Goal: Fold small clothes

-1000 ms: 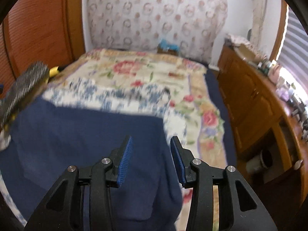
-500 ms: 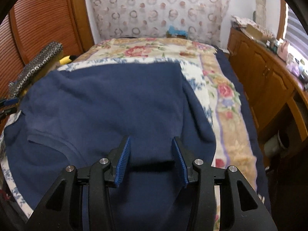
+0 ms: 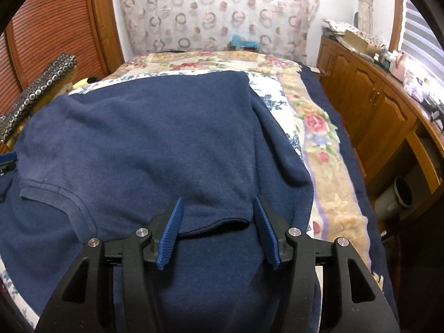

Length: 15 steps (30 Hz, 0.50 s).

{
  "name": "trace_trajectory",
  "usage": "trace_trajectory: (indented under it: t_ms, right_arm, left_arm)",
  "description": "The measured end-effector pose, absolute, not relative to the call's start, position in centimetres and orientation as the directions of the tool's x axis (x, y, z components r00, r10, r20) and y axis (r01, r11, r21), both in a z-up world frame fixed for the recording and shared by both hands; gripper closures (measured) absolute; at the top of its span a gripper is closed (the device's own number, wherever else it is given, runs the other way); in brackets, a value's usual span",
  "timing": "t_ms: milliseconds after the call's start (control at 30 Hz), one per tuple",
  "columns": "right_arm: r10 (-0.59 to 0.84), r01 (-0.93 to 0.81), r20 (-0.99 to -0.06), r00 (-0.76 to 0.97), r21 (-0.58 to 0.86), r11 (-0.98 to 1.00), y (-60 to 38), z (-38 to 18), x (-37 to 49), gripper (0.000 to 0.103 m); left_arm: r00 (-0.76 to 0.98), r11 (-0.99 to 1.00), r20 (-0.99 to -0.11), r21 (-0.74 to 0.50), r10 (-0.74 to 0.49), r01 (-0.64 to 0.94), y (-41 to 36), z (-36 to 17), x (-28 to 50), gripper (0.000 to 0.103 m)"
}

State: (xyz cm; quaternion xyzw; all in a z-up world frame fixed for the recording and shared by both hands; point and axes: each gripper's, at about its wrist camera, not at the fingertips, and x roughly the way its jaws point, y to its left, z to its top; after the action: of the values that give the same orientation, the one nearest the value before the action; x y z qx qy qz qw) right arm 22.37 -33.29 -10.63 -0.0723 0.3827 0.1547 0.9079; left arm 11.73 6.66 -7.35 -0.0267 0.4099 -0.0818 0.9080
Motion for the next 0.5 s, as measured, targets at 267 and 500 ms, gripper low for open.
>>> trace_trajectory:
  t_ms: [267, 500]
  right_arm:
    - [0.225, -0.335, -0.717, 0.659, -0.013, 0.942, -33.3, -10.6, 22.4, 0.048]
    - [0.223, -0.335, -0.717, 0.66, -0.014, 0.942, -33.3, -10.6, 22.3, 0.047]
  left_arm:
    - [0.659, 0.989, -0.74, -0.137, -0.136, 0.05, 8.7, -7.5, 12.7, 0.046]
    - [0.638, 0.995, -0.766, -0.098, -0.079, 0.006, 7.6, -8.8, 14.0, 0.046]
